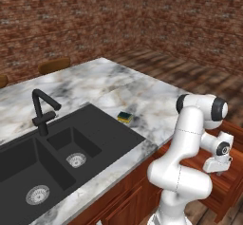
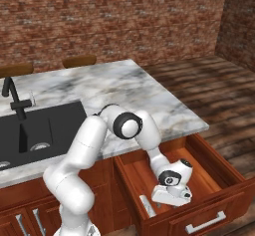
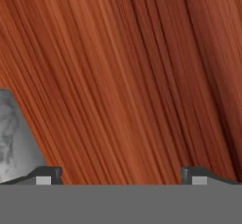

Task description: Restock the sink supplies by placing the sponge and soap dispenser on the counter and next to the sink. Make sure the soap dispenser is upright.

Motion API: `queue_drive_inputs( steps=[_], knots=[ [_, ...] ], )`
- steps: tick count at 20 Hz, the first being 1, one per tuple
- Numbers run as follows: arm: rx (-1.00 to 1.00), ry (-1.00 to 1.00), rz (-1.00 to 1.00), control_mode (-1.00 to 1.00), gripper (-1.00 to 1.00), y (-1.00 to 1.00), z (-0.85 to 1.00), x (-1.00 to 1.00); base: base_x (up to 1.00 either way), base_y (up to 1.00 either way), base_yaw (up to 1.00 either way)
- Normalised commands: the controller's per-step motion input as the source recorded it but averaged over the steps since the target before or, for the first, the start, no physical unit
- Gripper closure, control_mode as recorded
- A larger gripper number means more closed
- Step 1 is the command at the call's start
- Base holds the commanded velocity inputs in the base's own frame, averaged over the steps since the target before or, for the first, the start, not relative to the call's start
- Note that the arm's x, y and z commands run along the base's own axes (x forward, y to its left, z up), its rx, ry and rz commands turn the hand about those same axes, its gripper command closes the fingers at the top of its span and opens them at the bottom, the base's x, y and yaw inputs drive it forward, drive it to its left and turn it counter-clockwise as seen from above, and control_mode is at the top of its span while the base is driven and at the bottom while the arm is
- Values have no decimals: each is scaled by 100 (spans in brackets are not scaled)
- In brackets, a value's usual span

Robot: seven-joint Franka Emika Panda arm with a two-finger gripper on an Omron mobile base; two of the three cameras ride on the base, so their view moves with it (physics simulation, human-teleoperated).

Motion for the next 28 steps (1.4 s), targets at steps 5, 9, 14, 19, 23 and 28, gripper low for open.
queue_drive_inputs(
  steps=[5, 9, 14, 19, 23, 28],
  knots=[
    [0, 0, 0, -100, -100, 20, 2, -15, 0, 0, 0],
    [0, 0, 0, -100, -100, 7, 3, -2, 0, 0, 0],
    [3, 0, 0, -100, -100, 0, 1, -13, 0, 0, 0],
    [4, -5, 0, -100, -100, 0, 0, -13, 0, 0, 0],
    [2, -10, 0, -100, -100, 1, 2, -9, 0, 0, 0],
    [0, -10, 0, -100, -100, 11, 26, 0, 0, 0, 0]
  ],
)
